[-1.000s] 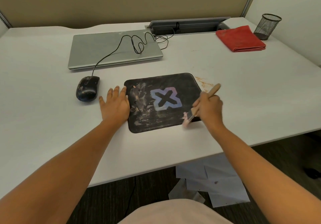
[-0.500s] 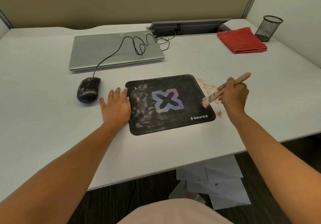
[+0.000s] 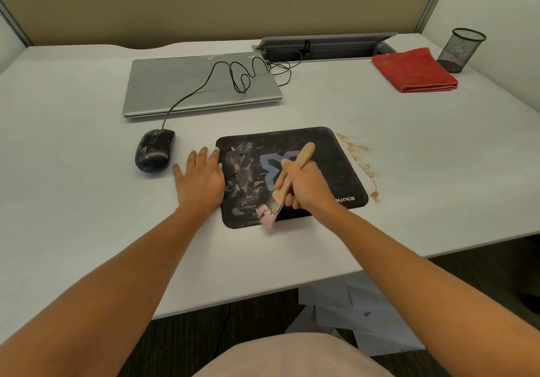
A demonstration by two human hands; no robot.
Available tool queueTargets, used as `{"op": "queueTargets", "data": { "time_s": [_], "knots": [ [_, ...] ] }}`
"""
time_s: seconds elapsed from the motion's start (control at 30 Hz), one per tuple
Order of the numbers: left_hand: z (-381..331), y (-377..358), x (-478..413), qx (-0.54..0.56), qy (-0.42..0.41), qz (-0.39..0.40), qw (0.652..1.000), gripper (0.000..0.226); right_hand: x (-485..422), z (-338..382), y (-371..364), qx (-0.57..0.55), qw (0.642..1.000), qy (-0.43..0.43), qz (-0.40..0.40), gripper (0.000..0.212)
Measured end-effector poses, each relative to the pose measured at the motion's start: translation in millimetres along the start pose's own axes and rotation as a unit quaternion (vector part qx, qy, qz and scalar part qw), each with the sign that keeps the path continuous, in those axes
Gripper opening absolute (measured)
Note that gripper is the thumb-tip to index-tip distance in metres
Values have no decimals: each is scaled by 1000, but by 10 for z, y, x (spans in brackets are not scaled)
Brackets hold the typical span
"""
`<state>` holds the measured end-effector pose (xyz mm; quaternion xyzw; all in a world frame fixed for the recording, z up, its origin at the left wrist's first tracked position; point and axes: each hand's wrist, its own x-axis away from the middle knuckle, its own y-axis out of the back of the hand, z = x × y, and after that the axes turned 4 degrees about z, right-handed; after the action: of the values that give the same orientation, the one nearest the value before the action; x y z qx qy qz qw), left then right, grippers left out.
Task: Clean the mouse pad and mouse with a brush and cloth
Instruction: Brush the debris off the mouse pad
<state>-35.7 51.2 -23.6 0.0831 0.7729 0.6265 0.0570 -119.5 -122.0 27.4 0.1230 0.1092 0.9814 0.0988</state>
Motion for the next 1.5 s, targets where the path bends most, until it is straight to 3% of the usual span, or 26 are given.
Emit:
{"op": "queueTargets", "data": {
  "time_s": [0.07,0.13,0.23,0.4,0.5,0.57,0.67,0.77,0.83,1.03,1.1,1.33,1.5],
  "knots": [
    [-3,4,4,2,0,2,1000,47,-68,95,112,-13,999,-20,-22,36],
    [-4,5,7,6,1,3,1000,47,-149,175,251,-13,994,-17,-104,37],
    [-9,6,6,9,-1,3,1000,47,-197,158,282,41,986,-7,-160,37],
    [2,6,10,10,-3,-4,1000,47,-4,22,-74,-18,999,37,-16,39],
    [0,8,12,13,-3,-4,1000,46,76,7,-215,10,996,36,77,46],
    [4,5,12,12,-2,-6,1000,46,44,52,-182,22,996,31,85,45],
    [-3,1,3,10,0,-3,1000,47,-101,145,10,-41,998,8,-42,40],
    [-2,-10,-6,6,0,0,1000,47,-201,156,137,-21,991,-7,-134,40],
    [6,-16,-7,5,-2,1,1000,47,-170,102,92,-4,994,-16,-105,40],
    [10,-6,2,11,-1,-7,1000,47,93,-6,-252,-25,995,18,91,49],
    [9,-9,0,10,0,-6,1000,47,86,27,-210,-7,994,21,105,48],
    [15,-24,-13,9,-3,-9,1000,47,-103,26,380,38,990,24,-134,41],
    [10,-28,-6,10,-4,-11,1000,46,98,-82,62,7,994,86,-69,45]
  ]
}}
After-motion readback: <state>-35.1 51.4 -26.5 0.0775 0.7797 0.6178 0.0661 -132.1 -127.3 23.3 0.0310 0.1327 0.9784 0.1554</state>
